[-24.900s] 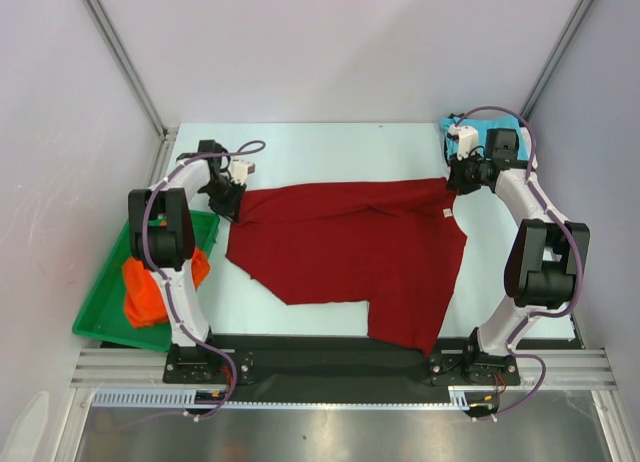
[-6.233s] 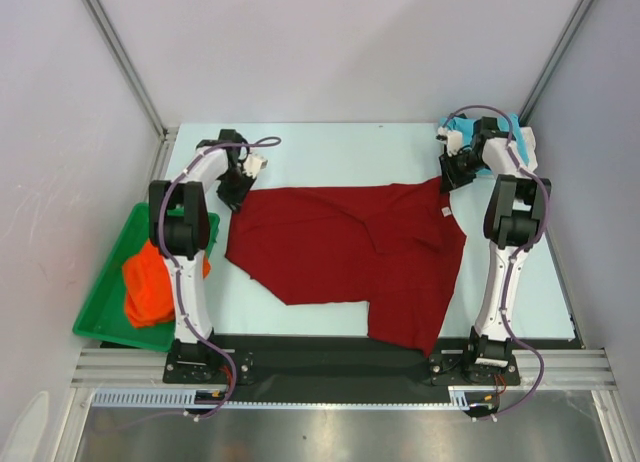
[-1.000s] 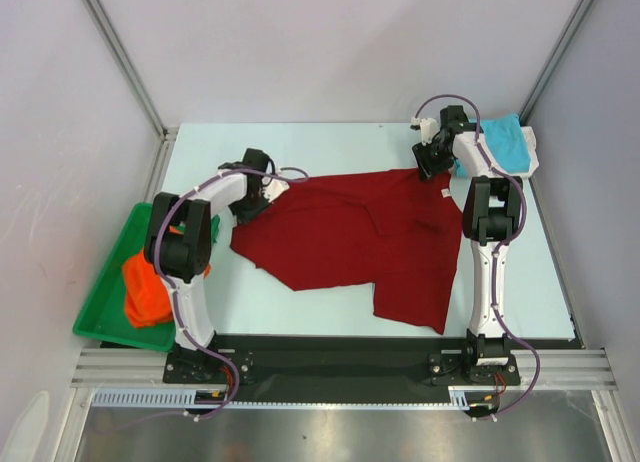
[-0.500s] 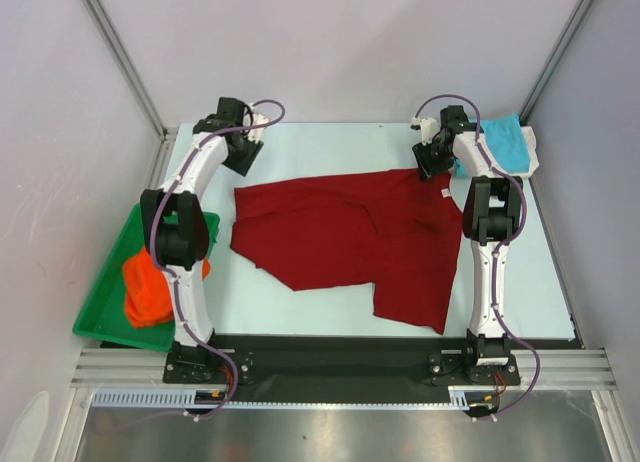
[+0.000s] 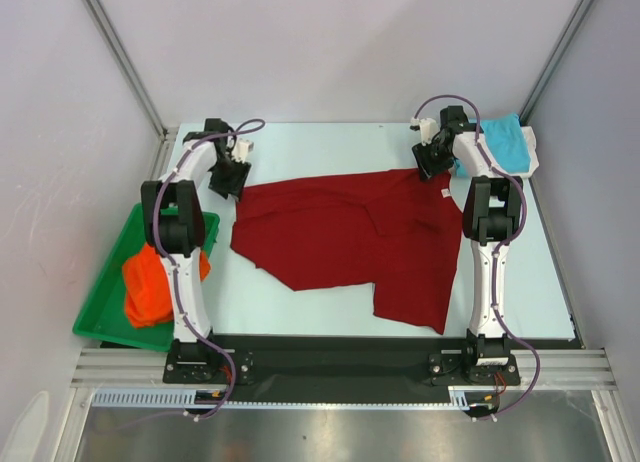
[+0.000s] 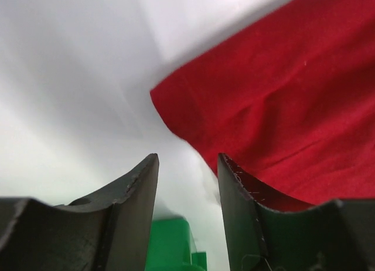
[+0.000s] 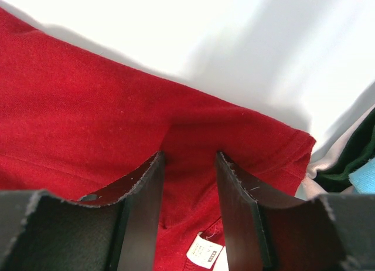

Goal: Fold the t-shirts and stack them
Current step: Fold the tshirt

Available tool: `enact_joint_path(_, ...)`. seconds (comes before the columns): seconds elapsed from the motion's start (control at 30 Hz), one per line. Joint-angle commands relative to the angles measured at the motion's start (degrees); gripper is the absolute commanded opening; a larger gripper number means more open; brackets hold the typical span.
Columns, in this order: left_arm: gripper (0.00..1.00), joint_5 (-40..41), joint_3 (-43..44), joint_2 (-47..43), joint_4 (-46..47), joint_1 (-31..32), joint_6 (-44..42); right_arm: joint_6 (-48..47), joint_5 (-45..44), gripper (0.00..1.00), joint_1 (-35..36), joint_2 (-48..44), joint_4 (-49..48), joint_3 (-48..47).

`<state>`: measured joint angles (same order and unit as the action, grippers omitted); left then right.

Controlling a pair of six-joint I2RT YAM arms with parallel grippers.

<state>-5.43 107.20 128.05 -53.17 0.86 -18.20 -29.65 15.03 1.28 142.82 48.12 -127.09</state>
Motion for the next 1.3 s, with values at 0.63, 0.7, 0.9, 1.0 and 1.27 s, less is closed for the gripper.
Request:
enact_joint_path(0.63, 0.33, -8.28, 11.45, 9.67, 1.05, -0.69, 3.61, -3.75, -6.59, 0.47, 2.32, -3.43, 0.57, 5.88)
enact_joint_path(0.7, 0.24, -7.15, 11.72, 9.94, 1.57, -0.69, 3.87, -3.84, -7.20, 0.46, 2.32, -3.34, 0.31, 6.15)
enact_joint_path(0.9, 0.00, -0.65, 13.56, 11.34, 4.29, -0.69, 5.54, -3.92, -9.66, 0.43, 1.98, -2.03, -0.66, 5.62)
enact_joint_path(1.0, 0.00, 0.42, 15.84, 13.10, 4.91, -0.69, 5.72, -4.19, -10.37, 0.39, 1.71, -0.36, -1.09, 4.75)
enact_joint_path(1.27, 0.00, 3.14, 22.26, 17.58, 6.14, -0.69, 4.14, -4.10, -10.63, 0.33, 0.39, 3.33, -1.71, 1.15)
